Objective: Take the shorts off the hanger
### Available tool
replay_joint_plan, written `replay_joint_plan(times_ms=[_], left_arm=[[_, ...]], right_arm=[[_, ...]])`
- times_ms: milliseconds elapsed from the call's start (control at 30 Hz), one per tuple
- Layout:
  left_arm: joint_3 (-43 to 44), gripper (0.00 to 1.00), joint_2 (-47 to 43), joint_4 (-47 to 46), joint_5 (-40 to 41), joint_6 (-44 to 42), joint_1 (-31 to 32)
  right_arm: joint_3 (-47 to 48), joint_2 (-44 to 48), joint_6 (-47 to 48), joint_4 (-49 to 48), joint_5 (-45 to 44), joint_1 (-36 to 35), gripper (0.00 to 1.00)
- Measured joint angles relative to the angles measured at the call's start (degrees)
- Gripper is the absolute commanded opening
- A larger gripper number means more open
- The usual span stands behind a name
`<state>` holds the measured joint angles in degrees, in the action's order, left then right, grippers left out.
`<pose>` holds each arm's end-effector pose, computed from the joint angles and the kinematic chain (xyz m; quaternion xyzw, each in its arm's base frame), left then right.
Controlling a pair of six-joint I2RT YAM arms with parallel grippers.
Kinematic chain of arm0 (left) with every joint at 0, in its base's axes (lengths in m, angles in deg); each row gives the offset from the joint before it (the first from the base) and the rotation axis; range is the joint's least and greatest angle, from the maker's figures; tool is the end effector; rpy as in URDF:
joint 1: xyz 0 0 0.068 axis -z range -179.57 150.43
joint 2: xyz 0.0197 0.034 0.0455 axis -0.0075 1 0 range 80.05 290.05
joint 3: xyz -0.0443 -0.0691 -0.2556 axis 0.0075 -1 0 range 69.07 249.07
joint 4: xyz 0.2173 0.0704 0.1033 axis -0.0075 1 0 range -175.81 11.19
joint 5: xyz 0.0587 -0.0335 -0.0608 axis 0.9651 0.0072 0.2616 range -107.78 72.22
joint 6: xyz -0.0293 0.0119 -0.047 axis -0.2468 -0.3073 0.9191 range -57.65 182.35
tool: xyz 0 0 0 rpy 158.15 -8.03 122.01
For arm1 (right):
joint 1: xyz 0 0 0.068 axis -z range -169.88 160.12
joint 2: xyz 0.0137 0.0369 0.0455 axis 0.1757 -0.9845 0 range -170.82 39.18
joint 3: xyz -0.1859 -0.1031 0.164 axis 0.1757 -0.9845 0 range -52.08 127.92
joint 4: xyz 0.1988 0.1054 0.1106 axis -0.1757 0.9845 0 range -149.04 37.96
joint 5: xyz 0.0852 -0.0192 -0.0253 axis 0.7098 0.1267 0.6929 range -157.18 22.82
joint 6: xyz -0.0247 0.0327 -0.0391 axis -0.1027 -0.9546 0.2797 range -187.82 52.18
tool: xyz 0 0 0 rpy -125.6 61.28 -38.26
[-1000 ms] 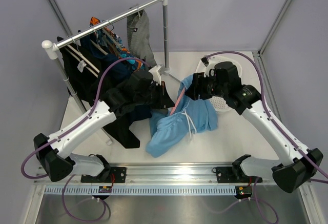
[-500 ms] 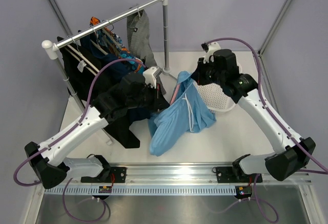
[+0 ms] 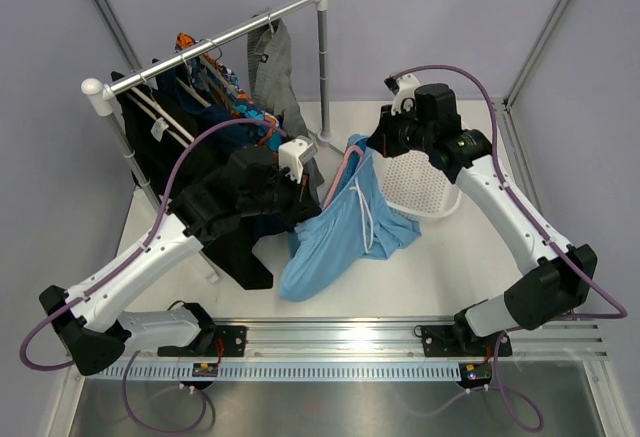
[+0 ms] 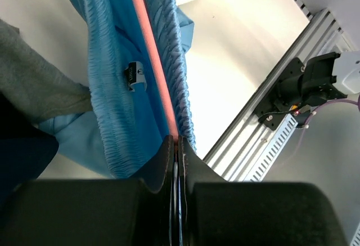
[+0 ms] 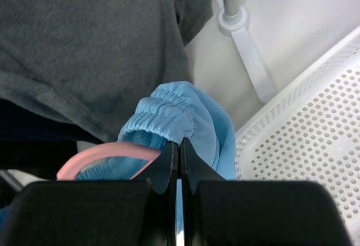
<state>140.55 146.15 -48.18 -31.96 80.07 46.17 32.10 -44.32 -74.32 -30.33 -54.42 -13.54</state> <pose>0.1582 -0.1764 0.3723 0.2682 0.8287 -0.3439 0.3508 0.2922 0.1377 0.3812 -0.1837 0.8339 0.2251 0.4692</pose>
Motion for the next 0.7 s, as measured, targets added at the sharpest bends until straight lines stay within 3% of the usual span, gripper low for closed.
replay_joint_plan(times_ms=[167,400,600,700], left_arm=[[0.2,0.0,-0.9,-0.6,3.8,0.8,0.0],[-2.8,0.0,-9.8,-9.4,9.1,2.1,-0.2],[-7.3,0.0,-9.7,-21.6,9.0,3.6,-0.3],[-12.9,0.0,-8.0,-33.0,8.7,4.7,-0.3]], right_arm=[[-3.3,1.3,3.2,-0.6,7.6,0.6,0.0],[-14.3,5.5,6.0,-0.5,13.5,2.4,0.0],[-18.9,7.8,14.9,1.3,27.6,2.0,0.0],[-19.3,8.6,19.8,3.0,31.5,0.5,0.0]])
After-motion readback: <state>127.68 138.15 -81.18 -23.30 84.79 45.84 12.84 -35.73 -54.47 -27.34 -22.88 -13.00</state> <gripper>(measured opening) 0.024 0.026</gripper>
